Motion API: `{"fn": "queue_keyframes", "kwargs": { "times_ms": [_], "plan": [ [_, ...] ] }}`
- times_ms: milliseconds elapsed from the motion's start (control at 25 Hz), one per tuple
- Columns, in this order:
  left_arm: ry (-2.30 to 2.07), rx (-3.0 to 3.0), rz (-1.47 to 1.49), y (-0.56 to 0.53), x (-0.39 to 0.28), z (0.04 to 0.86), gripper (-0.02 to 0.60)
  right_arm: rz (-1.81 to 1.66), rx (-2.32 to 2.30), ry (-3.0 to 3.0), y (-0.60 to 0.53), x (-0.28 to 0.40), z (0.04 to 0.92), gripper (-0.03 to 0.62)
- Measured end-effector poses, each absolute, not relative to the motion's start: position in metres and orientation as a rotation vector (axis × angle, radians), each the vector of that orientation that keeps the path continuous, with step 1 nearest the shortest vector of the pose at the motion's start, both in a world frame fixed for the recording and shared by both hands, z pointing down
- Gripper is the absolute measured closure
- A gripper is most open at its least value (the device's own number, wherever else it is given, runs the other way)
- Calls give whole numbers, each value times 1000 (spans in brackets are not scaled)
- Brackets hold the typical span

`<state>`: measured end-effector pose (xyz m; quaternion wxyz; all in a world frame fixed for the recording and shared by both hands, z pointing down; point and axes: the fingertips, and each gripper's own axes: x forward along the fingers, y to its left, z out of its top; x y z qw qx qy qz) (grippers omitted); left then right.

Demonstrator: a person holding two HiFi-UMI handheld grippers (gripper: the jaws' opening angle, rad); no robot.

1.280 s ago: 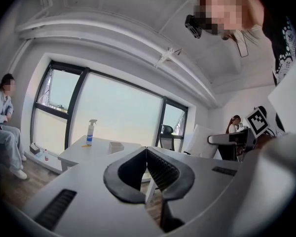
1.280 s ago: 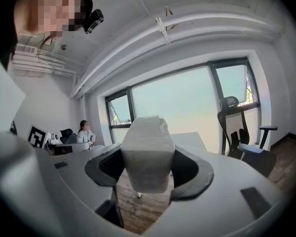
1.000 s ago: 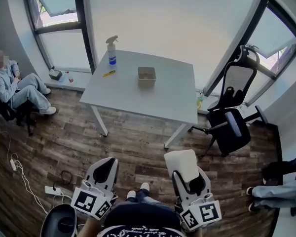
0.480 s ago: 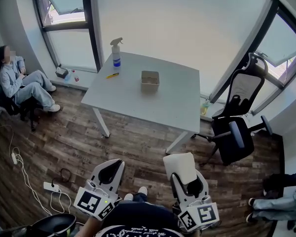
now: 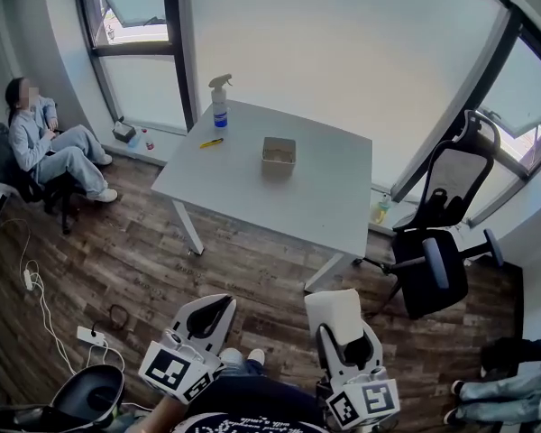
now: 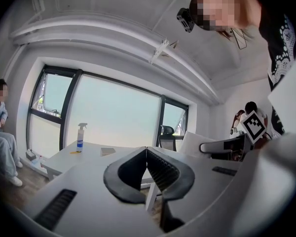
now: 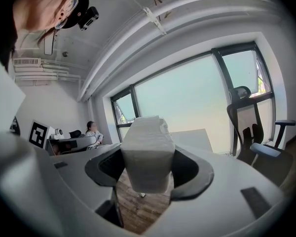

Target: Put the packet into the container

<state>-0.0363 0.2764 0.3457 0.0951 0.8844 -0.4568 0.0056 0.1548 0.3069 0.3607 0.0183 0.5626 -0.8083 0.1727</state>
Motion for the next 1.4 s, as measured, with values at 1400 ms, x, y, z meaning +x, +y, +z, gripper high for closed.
{"fn": "queue_keyframes", "kwargs": {
  "times_ms": [1400],
  "plan": [
    [-1252,2631,40,162,-50,344,574,551,1813,-2420,207,133,357,322]
  ]
}}
